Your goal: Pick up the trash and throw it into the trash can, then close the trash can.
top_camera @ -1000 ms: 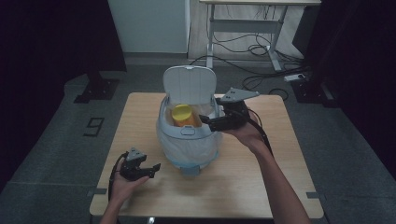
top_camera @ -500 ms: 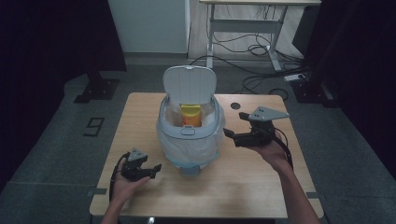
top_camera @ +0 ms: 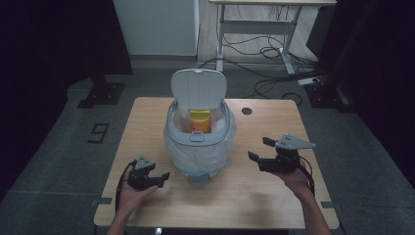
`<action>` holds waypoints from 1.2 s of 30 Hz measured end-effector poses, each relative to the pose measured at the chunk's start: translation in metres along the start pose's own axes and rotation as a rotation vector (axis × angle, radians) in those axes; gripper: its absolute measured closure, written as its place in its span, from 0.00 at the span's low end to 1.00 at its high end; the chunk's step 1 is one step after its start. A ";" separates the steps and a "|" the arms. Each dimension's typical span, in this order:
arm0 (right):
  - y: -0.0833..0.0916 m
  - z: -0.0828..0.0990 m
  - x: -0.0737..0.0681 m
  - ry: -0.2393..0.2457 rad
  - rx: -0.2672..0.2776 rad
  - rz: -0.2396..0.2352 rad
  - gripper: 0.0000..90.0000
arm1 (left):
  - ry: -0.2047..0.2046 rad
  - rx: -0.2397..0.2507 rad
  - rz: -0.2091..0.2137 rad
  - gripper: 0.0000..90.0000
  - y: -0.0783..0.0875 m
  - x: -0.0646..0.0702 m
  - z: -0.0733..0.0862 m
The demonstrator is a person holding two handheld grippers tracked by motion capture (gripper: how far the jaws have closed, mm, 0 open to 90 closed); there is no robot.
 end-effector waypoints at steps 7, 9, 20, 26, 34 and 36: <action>-0.003 0.039 -0.001 -0.036 -0.016 0.021 0.32 | 0.000 0.006 0.005 0.30 0.000 0.001 0.000; -0.003 0.043 -0.001 -0.044 -0.016 0.023 0.34 | 0.003 0.007 0.007 0.30 0.000 0.001 0.000; -0.007 0.075 -0.002 -0.065 -0.048 0.022 0.58 | 0.004 0.024 0.033 0.32 0.004 0.003 -0.002; -0.007 0.085 0.001 -0.082 -0.065 0.020 0.57 | 0.006 0.035 0.032 0.32 0.007 0.002 -0.002; -0.009 0.091 0.002 -0.089 -0.078 0.005 0.51 | 0.006 0.054 0.031 0.32 0.012 0.002 -0.005; -0.011 0.093 0.002 -0.085 -0.089 0.002 0.49 | 0.006 0.063 0.032 0.32 0.015 0.002 -0.007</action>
Point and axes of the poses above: each handheld gripper's, and its own axes: y roughly backward along the jaws, z roughly out of its underside, x roughly to its right, the point moved 1 cm from there along -y, roughly forward along the jaws, and after that the axes turned 7 degrees about -x, right-handed, at the moved point
